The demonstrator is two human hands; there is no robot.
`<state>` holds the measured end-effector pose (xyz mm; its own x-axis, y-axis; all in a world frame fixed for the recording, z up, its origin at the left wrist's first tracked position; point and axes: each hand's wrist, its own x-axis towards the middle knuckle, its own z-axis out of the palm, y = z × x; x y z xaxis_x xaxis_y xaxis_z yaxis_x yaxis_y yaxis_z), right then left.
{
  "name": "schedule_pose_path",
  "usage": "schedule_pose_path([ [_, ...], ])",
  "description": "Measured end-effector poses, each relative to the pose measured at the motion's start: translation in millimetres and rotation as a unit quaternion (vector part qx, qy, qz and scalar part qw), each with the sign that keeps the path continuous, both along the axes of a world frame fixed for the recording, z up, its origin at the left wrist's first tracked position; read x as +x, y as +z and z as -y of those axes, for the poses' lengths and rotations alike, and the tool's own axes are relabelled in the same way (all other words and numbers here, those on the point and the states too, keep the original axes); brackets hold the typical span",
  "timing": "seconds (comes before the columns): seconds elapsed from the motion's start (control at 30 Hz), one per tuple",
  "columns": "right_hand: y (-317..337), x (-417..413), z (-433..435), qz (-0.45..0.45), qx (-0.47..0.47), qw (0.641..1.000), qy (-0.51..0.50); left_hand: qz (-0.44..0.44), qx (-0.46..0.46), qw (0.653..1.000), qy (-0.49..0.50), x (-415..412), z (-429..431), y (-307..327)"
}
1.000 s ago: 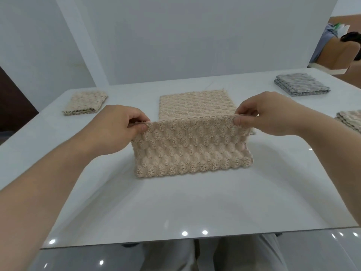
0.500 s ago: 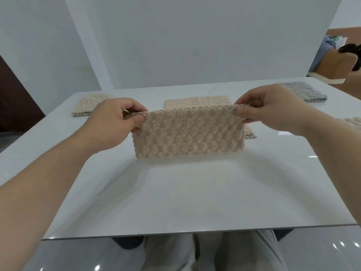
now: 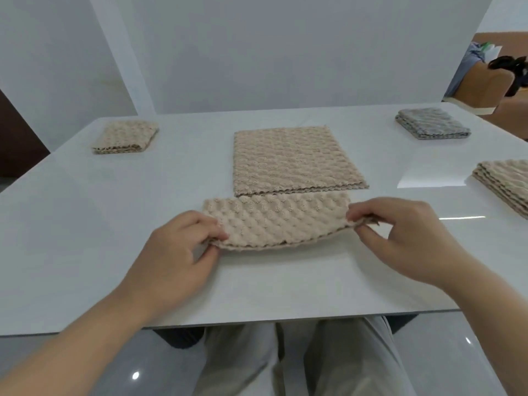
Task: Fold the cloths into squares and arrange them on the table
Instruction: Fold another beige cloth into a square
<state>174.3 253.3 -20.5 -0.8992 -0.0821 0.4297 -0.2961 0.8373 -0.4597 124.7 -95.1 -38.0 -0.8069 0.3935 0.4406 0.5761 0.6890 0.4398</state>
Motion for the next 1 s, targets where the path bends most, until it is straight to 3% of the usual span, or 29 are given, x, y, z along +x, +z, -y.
schedule_pose_path([
  [0.17,-26,20,1,0.010,0.003,1.000,-0.001,0.030,-0.021,0.999,0.013,14,-2,-11],
  [0.33,-25,26,7,0.035,0.064,0.997,-0.007,0.029,-0.155,0.987,0.028,20,-10,-1],
  [0.47,-8,9,34,-0.014,0.075,0.996,-0.043,0.000,-0.120,0.992,0.029,13,-46,12],
  [0.53,-6,-11,60,0.033,0.075,0.996,-0.032,0.019,-0.126,0.991,0.030,0,-74,11],
  [0.63,-17,-43,92,0.143,0.119,0.982,-0.017,0.073,-0.203,0.974,0.063,-23,-106,-4],
  [0.77,-41,-56,99,0.183,0.176,0.966,-0.043,0.119,-0.248,0.959,0.073,-33,-108,-28],
  [1.0,-42,-56,80,0.236,0.162,0.955,-0.075,0.143,-0.257,0.953,0.074,-34,-89,-30],
])
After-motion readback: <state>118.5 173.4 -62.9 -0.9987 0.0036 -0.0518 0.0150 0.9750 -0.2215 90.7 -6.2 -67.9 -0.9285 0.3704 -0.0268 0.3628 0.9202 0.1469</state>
